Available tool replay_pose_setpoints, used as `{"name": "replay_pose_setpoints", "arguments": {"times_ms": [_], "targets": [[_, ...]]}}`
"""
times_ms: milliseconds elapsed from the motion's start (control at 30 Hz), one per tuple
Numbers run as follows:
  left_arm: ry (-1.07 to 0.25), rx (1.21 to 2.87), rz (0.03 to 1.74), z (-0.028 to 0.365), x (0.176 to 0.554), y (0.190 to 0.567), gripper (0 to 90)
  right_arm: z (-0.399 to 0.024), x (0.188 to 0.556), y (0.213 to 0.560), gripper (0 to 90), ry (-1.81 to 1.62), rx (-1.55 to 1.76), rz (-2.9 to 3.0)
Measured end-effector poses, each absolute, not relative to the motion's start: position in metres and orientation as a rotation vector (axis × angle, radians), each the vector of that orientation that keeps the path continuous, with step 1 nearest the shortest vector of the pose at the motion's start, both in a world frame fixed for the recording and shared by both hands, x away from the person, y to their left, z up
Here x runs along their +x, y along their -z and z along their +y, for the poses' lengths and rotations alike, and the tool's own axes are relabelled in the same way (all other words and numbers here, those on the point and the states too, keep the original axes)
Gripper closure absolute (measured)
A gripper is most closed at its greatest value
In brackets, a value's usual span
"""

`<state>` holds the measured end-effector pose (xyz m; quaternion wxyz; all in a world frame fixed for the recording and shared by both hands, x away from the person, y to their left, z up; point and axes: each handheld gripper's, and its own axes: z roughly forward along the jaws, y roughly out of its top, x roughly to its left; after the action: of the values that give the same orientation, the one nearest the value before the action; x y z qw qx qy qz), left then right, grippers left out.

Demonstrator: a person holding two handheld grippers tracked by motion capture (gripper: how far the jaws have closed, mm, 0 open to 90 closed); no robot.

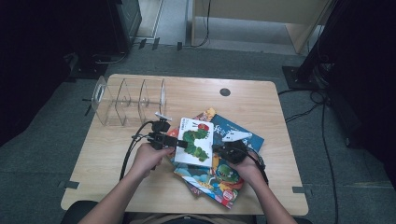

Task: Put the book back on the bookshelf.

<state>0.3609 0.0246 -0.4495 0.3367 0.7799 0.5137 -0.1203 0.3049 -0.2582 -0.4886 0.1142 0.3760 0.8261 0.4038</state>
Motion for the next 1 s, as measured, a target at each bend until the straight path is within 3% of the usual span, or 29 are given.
{"name": "replay_pose_setpoints", "arguments": {"times_ms": [200, 367, 1000], "targets": [[0.312, 2.042, 1.308, 0.022, 0.366, 0.427, 44.5, -0.256, 0.305, 0.49, 90.0, -1.192, 1.098, 2.43], [0.349, 2.174, 1.324, 0.013, 0.379, 0.413, 44.5, -0.255, 0.307, 0.49, 90.0, -1.195, 1.088, 2.441], [0.456, 2.124, 1.359, 0.019, 0.393, 0.401, 50.7, -0.255, 0.314, 0.493, 90.0, -1.242, 1.089, 2.442]]}}
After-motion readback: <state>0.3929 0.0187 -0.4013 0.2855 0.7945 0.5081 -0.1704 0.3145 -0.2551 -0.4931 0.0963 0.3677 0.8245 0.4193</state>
